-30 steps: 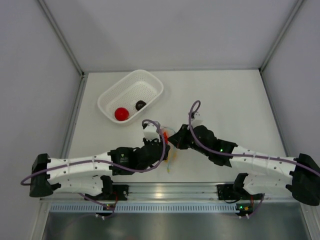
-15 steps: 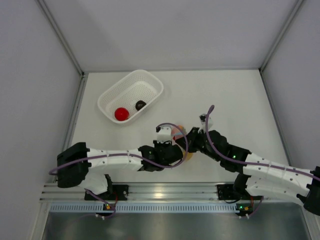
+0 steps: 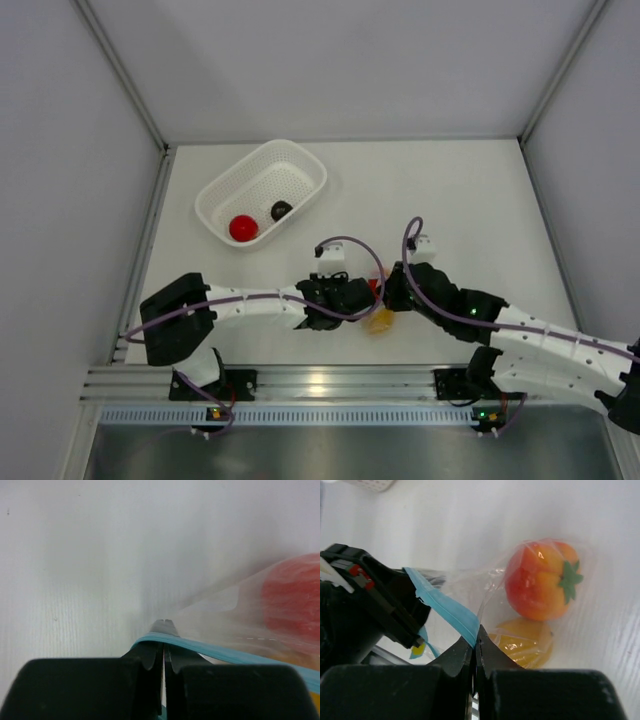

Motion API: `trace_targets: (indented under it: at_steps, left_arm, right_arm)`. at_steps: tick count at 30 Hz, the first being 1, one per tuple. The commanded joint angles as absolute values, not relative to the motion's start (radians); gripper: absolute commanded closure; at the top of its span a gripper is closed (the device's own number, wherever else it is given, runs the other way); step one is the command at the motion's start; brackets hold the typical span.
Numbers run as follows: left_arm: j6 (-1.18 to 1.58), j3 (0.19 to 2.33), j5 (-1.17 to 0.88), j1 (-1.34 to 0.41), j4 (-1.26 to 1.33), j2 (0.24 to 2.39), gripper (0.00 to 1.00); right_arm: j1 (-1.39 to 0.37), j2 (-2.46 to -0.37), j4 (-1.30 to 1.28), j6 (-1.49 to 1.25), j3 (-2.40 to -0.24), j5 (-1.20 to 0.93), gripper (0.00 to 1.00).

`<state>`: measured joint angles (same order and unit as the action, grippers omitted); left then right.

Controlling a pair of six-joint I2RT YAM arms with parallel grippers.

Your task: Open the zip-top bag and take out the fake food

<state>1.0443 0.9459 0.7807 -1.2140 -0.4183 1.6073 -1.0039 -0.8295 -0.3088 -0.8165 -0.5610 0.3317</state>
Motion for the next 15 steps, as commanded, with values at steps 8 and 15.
trace_targets:
  at_steps: [8,15]
  left_arm:
    - [1.135,0.945,0.980,-1.124,-0.671,1.480,1.00]
    - [1.088,0.970,1.074,-1.085,-0.824,1.298,1.00]
  right_arm:
    - [-1.029,-1.018,-0.557,-0.683,-0.813,0.479,1.00]
    - [-1.028,-1.141,-0.355,-0.644,-0.853,0.260,1.00]
